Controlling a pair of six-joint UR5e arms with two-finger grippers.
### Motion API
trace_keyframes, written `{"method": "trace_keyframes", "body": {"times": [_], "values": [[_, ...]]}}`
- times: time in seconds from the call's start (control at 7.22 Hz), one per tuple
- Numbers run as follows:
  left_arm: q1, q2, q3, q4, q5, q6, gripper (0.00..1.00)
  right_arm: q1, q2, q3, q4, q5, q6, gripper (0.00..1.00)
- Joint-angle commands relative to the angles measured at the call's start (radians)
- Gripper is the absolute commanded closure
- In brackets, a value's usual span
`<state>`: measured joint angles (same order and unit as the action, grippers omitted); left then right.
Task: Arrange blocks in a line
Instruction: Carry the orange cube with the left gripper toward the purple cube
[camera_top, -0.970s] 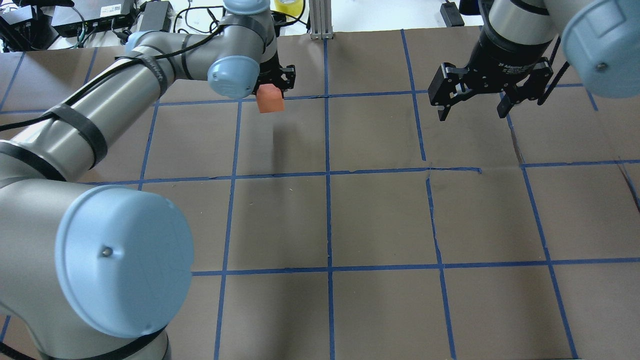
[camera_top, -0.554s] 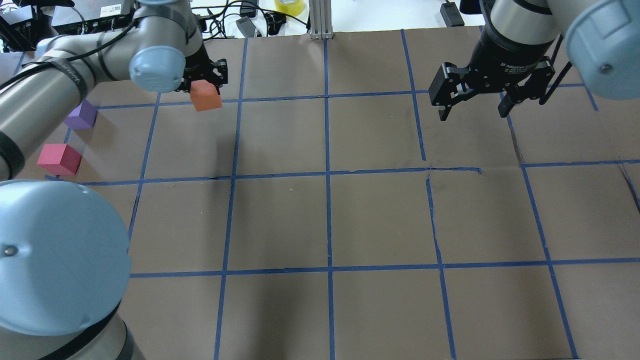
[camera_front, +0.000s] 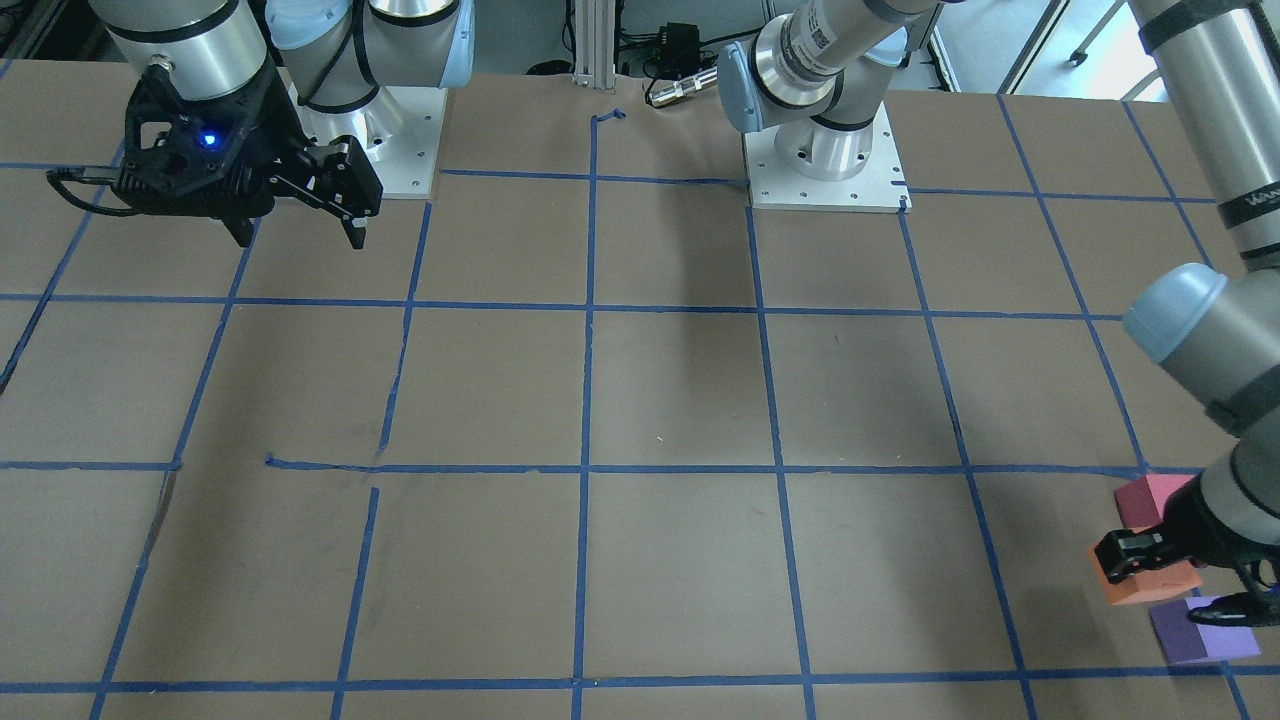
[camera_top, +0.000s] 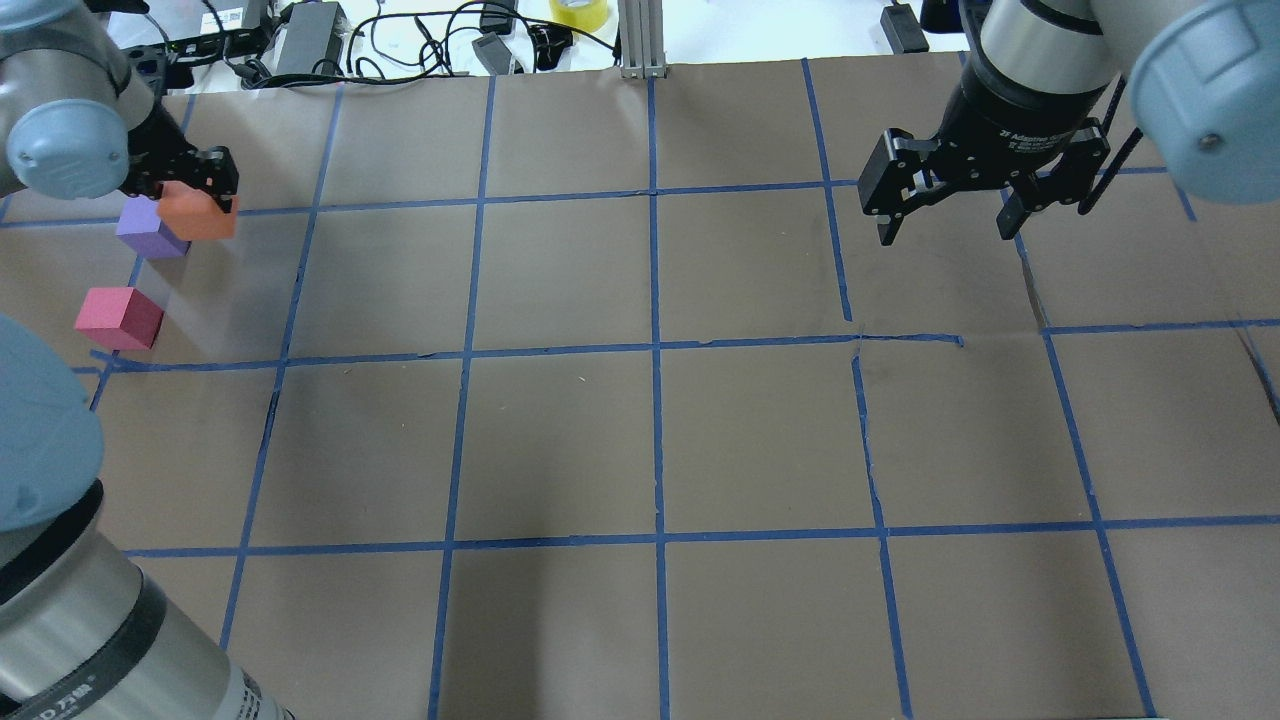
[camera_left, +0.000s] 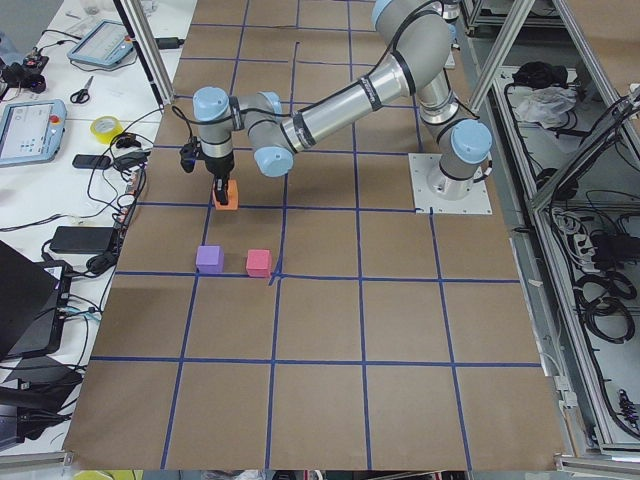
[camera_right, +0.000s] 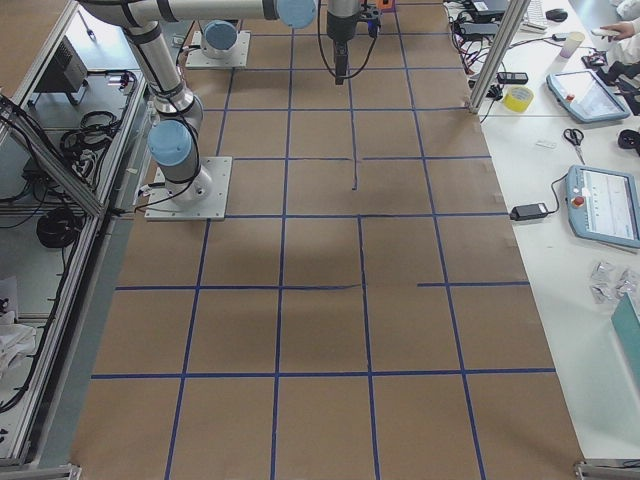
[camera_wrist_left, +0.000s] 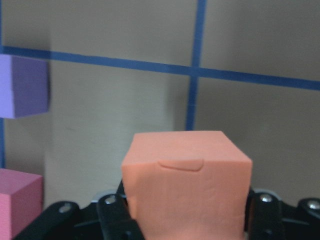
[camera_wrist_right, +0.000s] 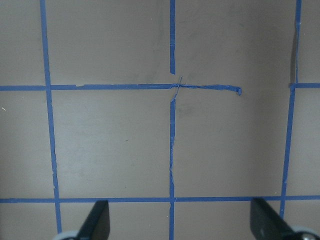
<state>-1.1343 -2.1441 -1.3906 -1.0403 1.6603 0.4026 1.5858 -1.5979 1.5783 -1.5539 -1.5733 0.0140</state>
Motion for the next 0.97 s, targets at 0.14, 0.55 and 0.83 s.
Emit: {"method": "trace_keyframes", "body": {"times": [0.14,0.55,0.83], "values": [[0.149,-0.097,0.095,0.028,-0.06,0.212,1.0,0.0,0.0,0.002,0.0,-0.001,-0.002,0.0],[0.16,-0.126,0.101,0.003,-0.103,0.22,1.0,-0.001,0.0,0.005,-0.002,-0.002,-0.009,0.0],[0.16,-0.114,0.096,-0.052,-0.103,0.214,1.0,-0.001,0.0,0.006,-0.002,-0.002,-0.009,0.0]]}}
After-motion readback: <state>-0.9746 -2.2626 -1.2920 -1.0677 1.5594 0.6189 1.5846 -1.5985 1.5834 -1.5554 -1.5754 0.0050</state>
